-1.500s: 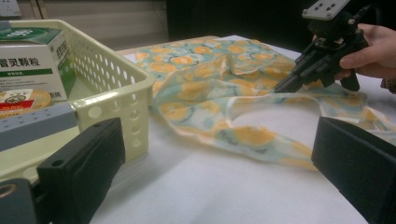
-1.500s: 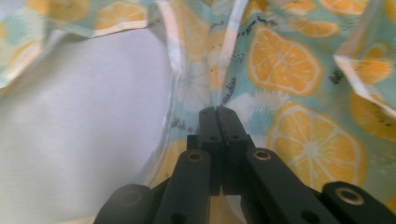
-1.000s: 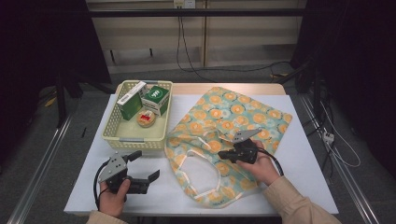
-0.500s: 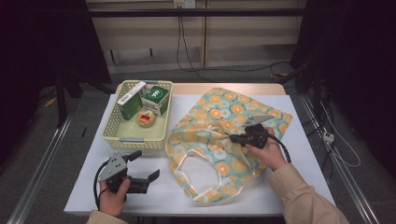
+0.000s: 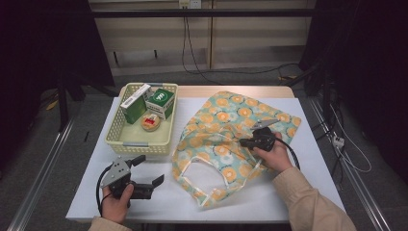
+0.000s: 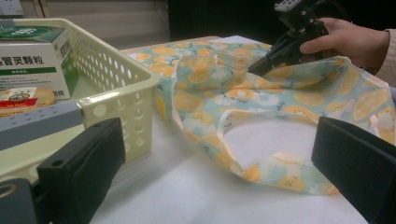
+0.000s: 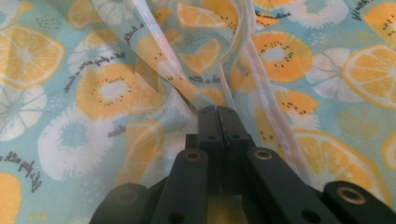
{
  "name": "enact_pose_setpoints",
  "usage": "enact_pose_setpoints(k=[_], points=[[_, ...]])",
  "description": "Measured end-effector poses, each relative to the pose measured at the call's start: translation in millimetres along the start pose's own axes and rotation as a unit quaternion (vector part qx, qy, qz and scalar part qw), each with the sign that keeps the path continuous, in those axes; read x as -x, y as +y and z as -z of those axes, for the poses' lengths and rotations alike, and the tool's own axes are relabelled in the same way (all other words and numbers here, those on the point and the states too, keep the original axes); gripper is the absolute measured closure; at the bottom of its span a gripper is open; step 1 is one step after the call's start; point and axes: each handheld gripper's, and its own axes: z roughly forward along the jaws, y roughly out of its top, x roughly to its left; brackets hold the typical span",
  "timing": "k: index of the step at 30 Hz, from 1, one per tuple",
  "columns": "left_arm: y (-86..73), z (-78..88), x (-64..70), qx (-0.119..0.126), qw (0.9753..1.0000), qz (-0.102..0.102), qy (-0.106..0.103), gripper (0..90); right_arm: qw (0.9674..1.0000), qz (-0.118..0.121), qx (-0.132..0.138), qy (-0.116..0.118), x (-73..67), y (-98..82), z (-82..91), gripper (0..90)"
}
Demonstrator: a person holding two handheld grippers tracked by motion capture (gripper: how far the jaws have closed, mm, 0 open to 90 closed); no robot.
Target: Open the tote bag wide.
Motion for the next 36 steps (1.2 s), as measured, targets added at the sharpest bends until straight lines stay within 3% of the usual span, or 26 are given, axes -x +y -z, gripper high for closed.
enact_pose_setpoints(k=[7,16,20,22,26,28,31,36], points=[[0.2,0.0,0.3,0.000,1.0000,0.000,0.000,2.5,0.9997,0.020,-0.008,0.010,-11.5,3.2,0.7,80.4],[0.5,-0.5,0.9,0.001,1.0000,0.001,0.000,2.5,0.9988,0.041,0.003,0.028,-33.7,11.2,1.8,54.6],[0.9,-0.9,1.3,-0.001,1.0000,-0.002,-0.001,2.5,0.9979,0.046,0.008,0.046,-44.5,13.1,-4.2,44.3],[0.8,-0.8,1.0,-0.001,1.0000,-0.002,-0.001,2.5,0.9977,0.055,0.000,0.039,-50.0,13.4,-9.2,39.7],[0.7,-1.0,0.9,-0.001,1.0000,-0.001,-0.003,2.5,0.9967,0.066,-0.010,0.045,-58.1,12.1,-20.1,37.2],[0.5,-1.1,0.9,-0.001,1.0000,0.000,-0.002,2.5,0.9963,0.077,-0.008,0.036,-61.4,12.8,-22.7,39.1],[0.8,-0.7,0.5,0.000,1.0000,-0.001,-0.002,2.5,0.9960,0.080,-0.008,0.040,-60.4,15.6,-22.8,66.7],[1.3,0.8,0.0,-0.001,1.0000,-0.006,-0.001,2.5,0.9970,0.068,-0.018,0.032,-51.7,19.0,-20.3,84.6]])
